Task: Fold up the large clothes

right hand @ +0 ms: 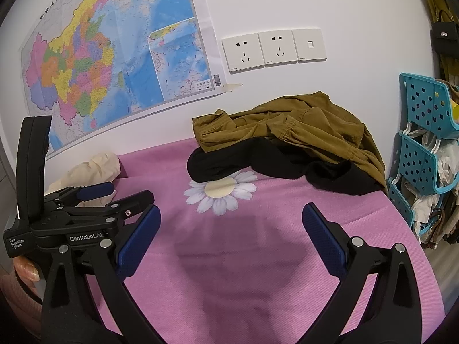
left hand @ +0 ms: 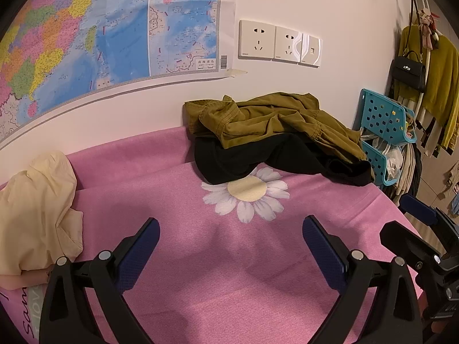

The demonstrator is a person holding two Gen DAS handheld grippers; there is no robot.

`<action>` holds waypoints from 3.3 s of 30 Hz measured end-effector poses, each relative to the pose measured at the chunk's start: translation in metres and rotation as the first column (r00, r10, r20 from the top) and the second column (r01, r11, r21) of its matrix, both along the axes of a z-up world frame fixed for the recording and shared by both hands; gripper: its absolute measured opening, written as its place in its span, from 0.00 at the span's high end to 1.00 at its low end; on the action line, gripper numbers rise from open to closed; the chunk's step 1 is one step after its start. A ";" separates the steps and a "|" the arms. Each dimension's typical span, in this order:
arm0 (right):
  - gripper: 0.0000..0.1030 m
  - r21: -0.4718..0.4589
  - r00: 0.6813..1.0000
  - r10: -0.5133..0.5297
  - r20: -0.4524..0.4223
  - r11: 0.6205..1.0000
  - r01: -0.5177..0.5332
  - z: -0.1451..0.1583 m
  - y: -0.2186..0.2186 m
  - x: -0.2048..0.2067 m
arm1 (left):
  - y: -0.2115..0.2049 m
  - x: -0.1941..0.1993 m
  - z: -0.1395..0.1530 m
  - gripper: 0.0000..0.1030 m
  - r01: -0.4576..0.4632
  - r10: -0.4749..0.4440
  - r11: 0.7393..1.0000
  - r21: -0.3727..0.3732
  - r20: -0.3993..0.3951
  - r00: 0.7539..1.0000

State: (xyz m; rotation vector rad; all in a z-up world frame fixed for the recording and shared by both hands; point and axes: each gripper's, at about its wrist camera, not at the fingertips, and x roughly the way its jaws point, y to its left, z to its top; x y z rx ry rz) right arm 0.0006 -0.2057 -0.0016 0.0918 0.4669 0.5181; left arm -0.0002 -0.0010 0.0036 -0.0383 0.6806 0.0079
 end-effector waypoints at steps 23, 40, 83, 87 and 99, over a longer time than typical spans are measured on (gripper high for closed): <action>0.05 0.001 1.000 0.011 0.002 1.000 -0.011 0.001 0.002 0.002 | -0.001 -0.001 0.002 0.07 -0.001 0.001 1.000 0.004 0.001 1.000; 0.05 -0.007 1.000 0.019 -0.005 1.000 -0.019 0.002 0.005 0.010 | -0.002 0.004 -0.003 0.07 -0.003 0.003 1.000 0.006 -0.003 1.000; 0.91 -0.439 0.993 0.096 -0.065 0.891 -0.114 0.017 0.055 0.239 | 0.054 0.093 -0.039 0.07 -0.131 0.136 0.990 0.054 -0.113 0.984; 0.92 -0.385 0.990 0.138 0.012 0.915 -0.122 0.048 0.012 0.188 | 0.060 0.090 -0.038 0.07 -0.134 0.139 0.990 0.049 -0.110 0.984; 0.06 -0.621 0.944 0.308 0.117 0.765 -0.173 0.055 0.078 0.146 | 0.079 0.096 -0.047 0.07 -0.159 0.166 0.986 0.056 -0.134 0.977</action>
